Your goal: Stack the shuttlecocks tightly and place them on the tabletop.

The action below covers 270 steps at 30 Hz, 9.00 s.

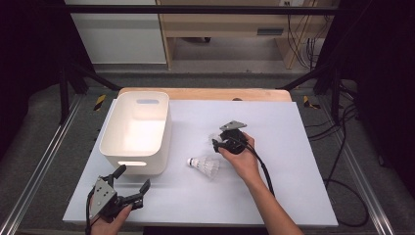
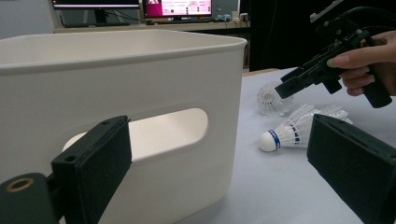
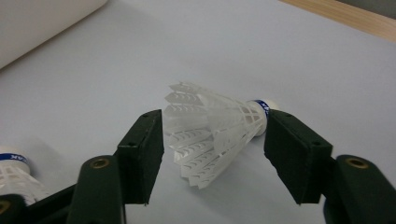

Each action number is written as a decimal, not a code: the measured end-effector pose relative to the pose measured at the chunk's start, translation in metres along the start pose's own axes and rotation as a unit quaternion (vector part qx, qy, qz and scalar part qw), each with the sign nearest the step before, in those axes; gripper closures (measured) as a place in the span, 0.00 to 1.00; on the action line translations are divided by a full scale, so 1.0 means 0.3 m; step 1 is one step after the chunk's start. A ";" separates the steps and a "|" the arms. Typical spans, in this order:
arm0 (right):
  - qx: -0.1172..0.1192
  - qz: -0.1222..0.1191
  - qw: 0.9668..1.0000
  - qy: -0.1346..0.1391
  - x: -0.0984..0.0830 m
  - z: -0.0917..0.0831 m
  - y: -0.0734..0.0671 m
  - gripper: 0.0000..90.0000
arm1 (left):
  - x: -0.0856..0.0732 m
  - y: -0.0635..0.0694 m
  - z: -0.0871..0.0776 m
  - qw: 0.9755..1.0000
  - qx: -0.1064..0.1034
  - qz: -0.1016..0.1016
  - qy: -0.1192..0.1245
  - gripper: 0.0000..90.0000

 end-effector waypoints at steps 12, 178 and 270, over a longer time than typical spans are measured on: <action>-0.015 0.006 1.000 -0.004 -0.006 0.010 0.010 0.51 | -0.001 0.003 0.000 1.000 -0.001 0.004 -0.002 0.07; 0.188 -0.169 0.967 0.023 -0.227 -0.229 -0.100 1.00 | -0.004 -0.018 -0.013 1.000 0.010 -0.012 0.004 0.07; 0.097 -0.082 0.992 0.007 -0.242 -0.257 -0.010 0.16 | 0.006 -0.009 -0.011 1.000 0.007 -0.012 0.013 0.06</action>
Point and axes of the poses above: each handheld gripper's, and its own axes: z roughly forward along the jaws, x roughly out of its top, y roughly to its right, the point moved 8 cm from there along z, roughly forward along the jaws, and after that the axes turned 5 degrees about z, right-handed, at the moved point
